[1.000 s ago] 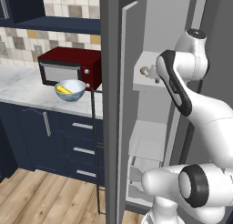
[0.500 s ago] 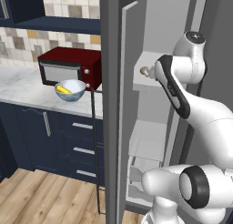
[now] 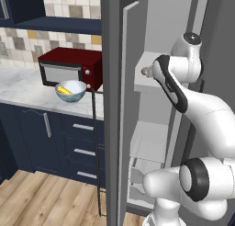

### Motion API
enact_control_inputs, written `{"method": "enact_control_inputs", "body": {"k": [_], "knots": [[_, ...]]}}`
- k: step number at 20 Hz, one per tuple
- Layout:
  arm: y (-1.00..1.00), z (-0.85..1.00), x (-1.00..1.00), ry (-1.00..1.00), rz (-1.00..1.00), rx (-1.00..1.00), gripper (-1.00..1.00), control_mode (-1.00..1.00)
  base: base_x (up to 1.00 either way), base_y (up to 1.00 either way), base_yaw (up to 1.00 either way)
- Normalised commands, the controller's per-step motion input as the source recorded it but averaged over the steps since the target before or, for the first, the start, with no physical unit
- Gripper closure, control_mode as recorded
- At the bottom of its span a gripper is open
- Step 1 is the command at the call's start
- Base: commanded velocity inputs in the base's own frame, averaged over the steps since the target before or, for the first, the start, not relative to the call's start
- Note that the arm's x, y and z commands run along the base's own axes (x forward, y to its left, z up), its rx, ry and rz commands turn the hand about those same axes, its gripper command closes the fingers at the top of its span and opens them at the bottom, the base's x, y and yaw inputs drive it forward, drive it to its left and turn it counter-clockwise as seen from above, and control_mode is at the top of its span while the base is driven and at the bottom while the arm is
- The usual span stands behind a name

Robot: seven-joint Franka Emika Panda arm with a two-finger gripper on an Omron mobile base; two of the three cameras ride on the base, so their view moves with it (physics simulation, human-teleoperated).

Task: Take the mushroom, corn, and mushroom from the freezer and place them in the bowl on the counter.

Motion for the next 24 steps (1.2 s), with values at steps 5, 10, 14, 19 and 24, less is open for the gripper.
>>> {"method": "enact_control_inputs", "body": {"k": [5,10,14,19,24], "knots": [[0.00,0.00,0.38,0.00,0.04,0.00,-1.00,-1.00,0.00,0.00,0.00],[0.00,0.00,0.28,0.00,0.05,0.00,-1.00,-1.00,0.00,0.00,0.00],[0.00,-0.01,0.08,0.00,0.08,0.00,-1.00,-1.00,0.00,0.00,0.00],[-0.01,-0.10,0.29,0.01,0.04,0.00,-1.00,-1.00,0.00,0.00,0.00],[-0.01,-0.11,0.37,0.06,0.05,0.00,-1.00,-1.00,0.00,0.00,0.00]]}}
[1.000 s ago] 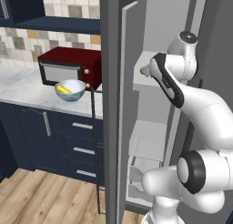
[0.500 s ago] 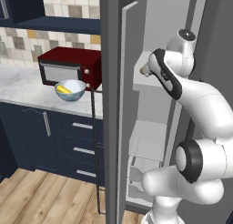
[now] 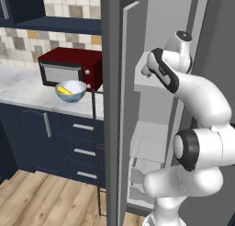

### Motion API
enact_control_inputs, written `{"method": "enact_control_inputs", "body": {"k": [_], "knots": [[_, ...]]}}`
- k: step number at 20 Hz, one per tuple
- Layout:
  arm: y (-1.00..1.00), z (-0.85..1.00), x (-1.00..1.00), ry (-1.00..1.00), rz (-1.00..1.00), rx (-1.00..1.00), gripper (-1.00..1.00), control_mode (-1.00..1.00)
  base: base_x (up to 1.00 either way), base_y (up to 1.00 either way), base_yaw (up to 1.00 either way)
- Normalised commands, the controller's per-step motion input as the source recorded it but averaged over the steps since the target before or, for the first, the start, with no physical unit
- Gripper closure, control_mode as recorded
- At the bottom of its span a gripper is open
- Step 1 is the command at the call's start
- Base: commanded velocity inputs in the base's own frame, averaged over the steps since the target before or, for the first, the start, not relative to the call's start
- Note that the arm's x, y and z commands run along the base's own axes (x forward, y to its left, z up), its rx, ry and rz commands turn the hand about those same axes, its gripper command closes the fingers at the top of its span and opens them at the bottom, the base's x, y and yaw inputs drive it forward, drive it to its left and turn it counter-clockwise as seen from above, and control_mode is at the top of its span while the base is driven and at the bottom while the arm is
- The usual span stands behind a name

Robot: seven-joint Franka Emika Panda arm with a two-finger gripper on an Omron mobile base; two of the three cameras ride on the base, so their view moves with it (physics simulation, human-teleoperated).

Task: Take the mushroom, corn, and mushroom from the freezer and place them in the bowl on the counter.

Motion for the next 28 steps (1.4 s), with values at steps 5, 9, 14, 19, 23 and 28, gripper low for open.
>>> {"method": "enact_control_inputs", "body": {"k": [5,9,14,19,23,28], "knots": [[0.00,-0.01,0.27,0.08,0.00,0.00,-1.00,-1.00,0.00,0.00,0.00],[0.00,-0.11,0.27,0.07,0.00,0.00,-1.00,-1.00,0.00,0.00,0.00],[0.00,-0.11,0.18,0.01,0.02,0.00,-1.00,-1.00,0.00,0.00,0.00],[-0.01,-0.17,0.20,0.00,0.06,0.00,-1.00,-1.00,0.00,0.00,0.00],[-0.03,-0.31,0.15,0.00,0.06,0.00,-1.00,-1.00,0.00,0.00,0.00],[0.00,-0.01,0.35,0.02,0.02,0.00,-1.00,-1.00,0.00,0.00,0.00]]}}
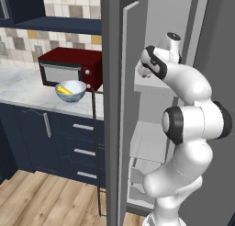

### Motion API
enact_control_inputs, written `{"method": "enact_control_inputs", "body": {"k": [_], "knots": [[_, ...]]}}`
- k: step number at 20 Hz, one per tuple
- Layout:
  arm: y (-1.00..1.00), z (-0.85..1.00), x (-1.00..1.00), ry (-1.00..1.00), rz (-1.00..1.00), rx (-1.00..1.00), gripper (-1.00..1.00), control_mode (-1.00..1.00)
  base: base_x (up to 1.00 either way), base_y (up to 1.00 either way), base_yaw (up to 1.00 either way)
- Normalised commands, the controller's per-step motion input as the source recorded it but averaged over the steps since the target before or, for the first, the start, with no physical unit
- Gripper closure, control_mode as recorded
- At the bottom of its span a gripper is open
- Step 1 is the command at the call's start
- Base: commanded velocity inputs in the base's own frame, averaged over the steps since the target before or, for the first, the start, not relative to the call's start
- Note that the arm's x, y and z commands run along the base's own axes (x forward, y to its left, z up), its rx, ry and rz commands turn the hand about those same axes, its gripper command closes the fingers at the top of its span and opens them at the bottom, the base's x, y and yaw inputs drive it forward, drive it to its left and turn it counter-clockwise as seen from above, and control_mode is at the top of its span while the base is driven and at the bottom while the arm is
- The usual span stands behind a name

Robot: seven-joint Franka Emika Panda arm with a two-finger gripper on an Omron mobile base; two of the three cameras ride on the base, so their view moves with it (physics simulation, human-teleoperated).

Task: Take the mushroom, corn, and mushroom from the freezer and place them in the bowl on the counter.

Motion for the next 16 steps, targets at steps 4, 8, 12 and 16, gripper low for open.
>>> {"method": "enact_control_inputs", "body": {"k": [4,8,12,16], "knots": [[0.00,-0.04,0.26,0.04,0.01,0.00,-1.00,-1.00,0.00,0.00,0.00],[0.00,-0.06,0.19,0.03,0.01,0.00,-1.00,-1.00,0.00,0.00,0.00],[0.00,-0.03,0.32,0.03,0.01,0.00,-1.00,-1.00,0.00,0.00,0.00],[-0.03,-0.17,0.16,0.04,0.00,0.00,-1.00,-1.00,0.00,0.00,0.00]]}}
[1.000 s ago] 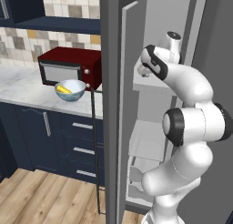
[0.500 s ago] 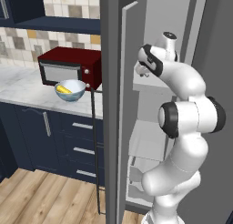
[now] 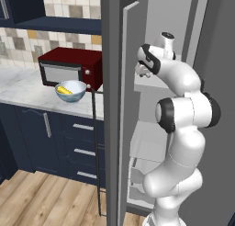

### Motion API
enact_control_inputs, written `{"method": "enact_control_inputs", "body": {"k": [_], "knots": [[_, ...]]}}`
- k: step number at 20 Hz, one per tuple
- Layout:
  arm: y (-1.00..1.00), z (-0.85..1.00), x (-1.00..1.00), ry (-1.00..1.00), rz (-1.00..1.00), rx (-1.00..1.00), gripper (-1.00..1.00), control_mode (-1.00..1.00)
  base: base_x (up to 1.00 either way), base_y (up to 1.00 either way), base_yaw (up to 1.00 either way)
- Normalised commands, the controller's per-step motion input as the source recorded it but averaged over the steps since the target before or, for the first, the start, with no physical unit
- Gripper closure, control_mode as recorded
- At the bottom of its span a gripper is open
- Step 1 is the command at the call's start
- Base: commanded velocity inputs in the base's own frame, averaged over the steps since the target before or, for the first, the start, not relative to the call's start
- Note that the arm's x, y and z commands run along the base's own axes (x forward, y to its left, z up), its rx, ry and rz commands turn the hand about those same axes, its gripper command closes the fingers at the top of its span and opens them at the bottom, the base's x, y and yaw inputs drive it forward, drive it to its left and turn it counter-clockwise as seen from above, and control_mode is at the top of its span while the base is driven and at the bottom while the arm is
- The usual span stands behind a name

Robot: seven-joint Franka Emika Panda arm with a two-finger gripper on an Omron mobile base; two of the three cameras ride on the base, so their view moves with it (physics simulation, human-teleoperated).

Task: Take the mushroom, corn, and mushroom from the freezer and place them in the bowl on the counter.

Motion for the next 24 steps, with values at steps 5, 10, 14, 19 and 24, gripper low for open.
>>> {"method": "enact_control_inputs", "body": {"k": [5,10,14,19,24], "knots": [[-0.03,-0.09,0.20,0.03,0.00,0.00,-1.00,-1.00,0.00,0.00,0.00],[-0.04,-0.09,0.10,0.00,0.00,0.00,-1.00,-1.00,0.00,0.00,0.00],[-0.01,-0.06,0.01,0.00,0.00,0.00,-1.00,-1.00,0.00,0.00,0.00],[0.00,0.00,0.00,0.01,0.00,0.00,1.00,-1.00,0.00,0.00,0.00],[0.00,0.00,0.00,0.01,0.00,0.00,1.00,-1.00,0.00,0.00,0.00]]}}
